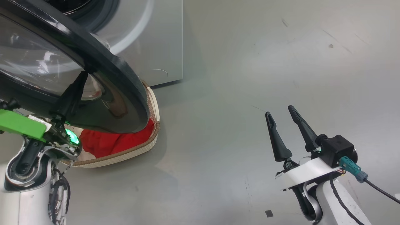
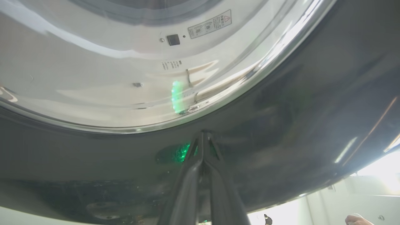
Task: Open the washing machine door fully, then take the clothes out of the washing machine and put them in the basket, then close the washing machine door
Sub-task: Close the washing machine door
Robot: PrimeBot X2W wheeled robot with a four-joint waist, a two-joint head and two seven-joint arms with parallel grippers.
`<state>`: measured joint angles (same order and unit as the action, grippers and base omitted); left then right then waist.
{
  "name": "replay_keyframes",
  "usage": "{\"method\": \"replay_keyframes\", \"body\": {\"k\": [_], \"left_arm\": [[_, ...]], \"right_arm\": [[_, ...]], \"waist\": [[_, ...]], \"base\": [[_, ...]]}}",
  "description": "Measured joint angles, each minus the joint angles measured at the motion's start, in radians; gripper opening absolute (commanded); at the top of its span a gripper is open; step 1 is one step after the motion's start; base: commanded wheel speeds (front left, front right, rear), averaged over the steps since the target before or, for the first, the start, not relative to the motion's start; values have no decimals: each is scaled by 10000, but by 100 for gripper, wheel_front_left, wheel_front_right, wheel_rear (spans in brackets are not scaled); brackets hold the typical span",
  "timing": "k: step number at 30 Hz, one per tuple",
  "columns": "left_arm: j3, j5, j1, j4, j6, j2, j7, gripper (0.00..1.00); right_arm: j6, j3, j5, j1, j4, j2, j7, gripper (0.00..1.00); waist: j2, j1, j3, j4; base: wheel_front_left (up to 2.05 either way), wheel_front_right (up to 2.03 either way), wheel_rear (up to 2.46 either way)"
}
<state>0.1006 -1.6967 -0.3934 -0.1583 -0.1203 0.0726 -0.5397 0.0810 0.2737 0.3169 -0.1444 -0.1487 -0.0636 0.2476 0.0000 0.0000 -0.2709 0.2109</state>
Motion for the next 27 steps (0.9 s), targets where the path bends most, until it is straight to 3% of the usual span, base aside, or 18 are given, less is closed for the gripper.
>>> {"method": "replay_keyframes", "body": {"k": [27], "left_arm": [[330, 1110, -1976, -1149, 0, 355, 934, 0]], "right_arm": [[2, -274, 362, -122, 146, 111, 4, 100]], "waist": [[0, 0, -583, 1646]], "base": [[0, 0, 0]]}}
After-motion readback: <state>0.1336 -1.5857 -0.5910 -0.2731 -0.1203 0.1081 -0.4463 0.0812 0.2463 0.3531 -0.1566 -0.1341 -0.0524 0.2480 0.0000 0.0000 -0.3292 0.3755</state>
